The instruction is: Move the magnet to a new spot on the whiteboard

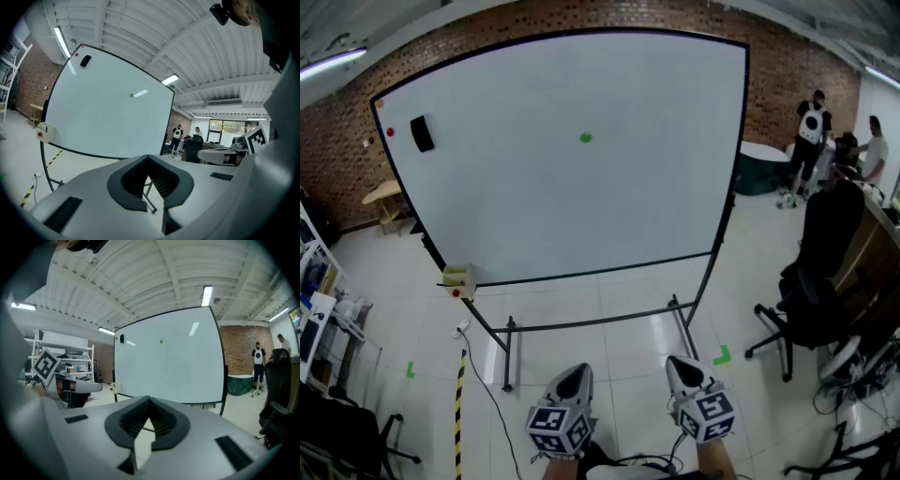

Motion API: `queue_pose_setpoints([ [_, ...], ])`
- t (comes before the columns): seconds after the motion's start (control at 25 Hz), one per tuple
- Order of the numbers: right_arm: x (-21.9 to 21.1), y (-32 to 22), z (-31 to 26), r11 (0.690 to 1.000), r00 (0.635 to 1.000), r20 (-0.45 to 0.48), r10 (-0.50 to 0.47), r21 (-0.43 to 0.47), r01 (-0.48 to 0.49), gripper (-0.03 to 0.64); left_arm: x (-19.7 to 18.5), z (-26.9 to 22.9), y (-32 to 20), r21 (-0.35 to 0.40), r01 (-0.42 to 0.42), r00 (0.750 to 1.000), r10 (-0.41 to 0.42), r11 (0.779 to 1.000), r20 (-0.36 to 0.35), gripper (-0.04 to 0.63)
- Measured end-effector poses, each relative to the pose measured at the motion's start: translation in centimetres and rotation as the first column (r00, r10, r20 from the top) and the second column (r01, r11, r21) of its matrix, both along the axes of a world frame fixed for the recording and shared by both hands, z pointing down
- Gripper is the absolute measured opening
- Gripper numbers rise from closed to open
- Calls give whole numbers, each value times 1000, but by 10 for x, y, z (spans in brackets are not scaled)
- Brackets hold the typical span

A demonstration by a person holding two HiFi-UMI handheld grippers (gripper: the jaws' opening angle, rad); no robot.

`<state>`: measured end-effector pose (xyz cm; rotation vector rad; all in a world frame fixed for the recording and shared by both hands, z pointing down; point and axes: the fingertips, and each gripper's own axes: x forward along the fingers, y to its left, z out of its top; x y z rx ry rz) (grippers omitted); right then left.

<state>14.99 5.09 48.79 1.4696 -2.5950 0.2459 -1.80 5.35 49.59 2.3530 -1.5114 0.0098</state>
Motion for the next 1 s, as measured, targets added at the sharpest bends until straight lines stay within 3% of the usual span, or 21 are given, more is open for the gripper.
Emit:
queue_pose_setpoints([
  [0.44, -10, -57, 8, 1000, 1000, -2, -2, 14, 2, 9, -4, 6, -63, 8, -12, 1000, 12, 1000, -6, -6],
  [1.0, -84, -260, -44, 992, 997, 32, 69, 106, -72, 11, -88, -29, -263, 49, -72, 997, 72, 996, 8, -6],
])
